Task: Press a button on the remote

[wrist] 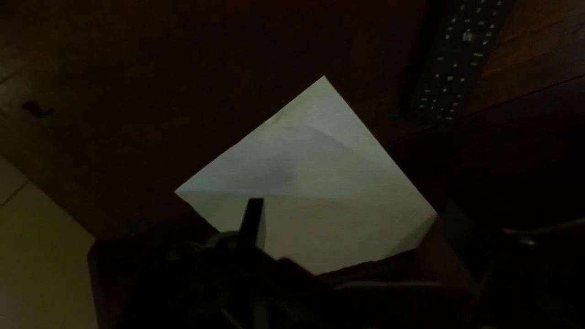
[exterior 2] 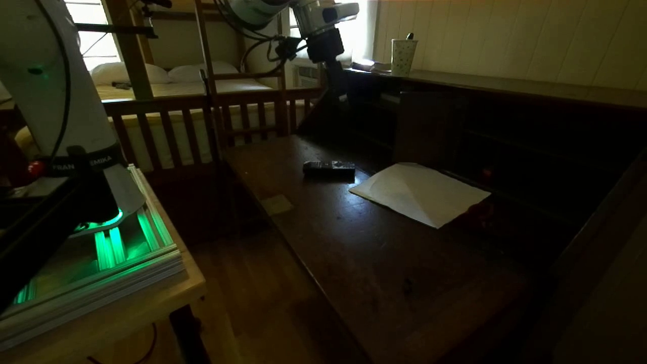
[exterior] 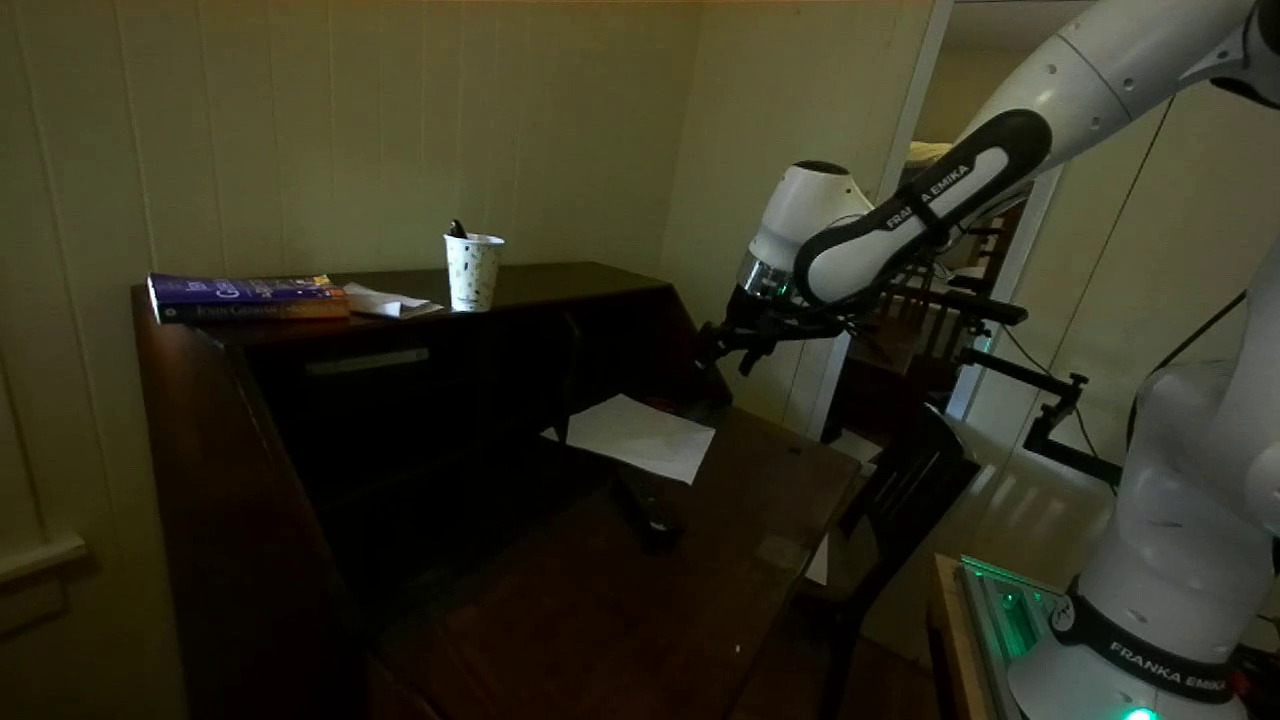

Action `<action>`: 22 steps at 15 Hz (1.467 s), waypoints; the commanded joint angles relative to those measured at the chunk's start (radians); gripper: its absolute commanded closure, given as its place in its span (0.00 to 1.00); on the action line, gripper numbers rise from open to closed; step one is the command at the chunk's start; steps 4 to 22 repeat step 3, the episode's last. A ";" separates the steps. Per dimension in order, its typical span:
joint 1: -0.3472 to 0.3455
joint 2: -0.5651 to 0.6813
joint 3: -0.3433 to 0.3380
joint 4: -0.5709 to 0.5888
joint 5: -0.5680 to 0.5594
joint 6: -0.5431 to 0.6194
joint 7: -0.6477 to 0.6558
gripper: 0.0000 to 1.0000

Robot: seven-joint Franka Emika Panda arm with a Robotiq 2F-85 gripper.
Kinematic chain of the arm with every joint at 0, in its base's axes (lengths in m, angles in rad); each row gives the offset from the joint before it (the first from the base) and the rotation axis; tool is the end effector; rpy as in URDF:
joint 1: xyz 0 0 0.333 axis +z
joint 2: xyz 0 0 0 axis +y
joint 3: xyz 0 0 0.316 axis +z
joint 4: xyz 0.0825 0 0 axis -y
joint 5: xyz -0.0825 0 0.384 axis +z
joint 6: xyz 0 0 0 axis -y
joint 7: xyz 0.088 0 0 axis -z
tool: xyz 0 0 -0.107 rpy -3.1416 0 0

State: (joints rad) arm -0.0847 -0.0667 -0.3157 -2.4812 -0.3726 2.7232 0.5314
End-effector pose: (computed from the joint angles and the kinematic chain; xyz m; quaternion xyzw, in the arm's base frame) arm 0.4589 -0.1795 0.3435 0.9380 -0.2986 0.1567 0.0799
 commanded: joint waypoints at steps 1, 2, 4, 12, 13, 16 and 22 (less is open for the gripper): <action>-0.070 -0.015 0.067 -0.010 -0.004 0.004 -0.013 0.00; -0.076 -0.028 0.071 -0.017 -0.010 0.005 -0.015 0.00; -0.078 -0.034 0.074 -0.022 -0.012 0.006 -0.015 0.00; -0.078 -0.034 0.074 -0.022 -0.012 0.006 -0.015 0.00; -0.078 -0.034 0.074 -0.022 -0.012 0.006 -0.015 0.00; -0.078 -0.034 0.074 -0.022 -0.012 0.006 -0.015 0.00; -0.078 -0.034 0.074 -0.022 -0.012 0.006 -0.015 0.00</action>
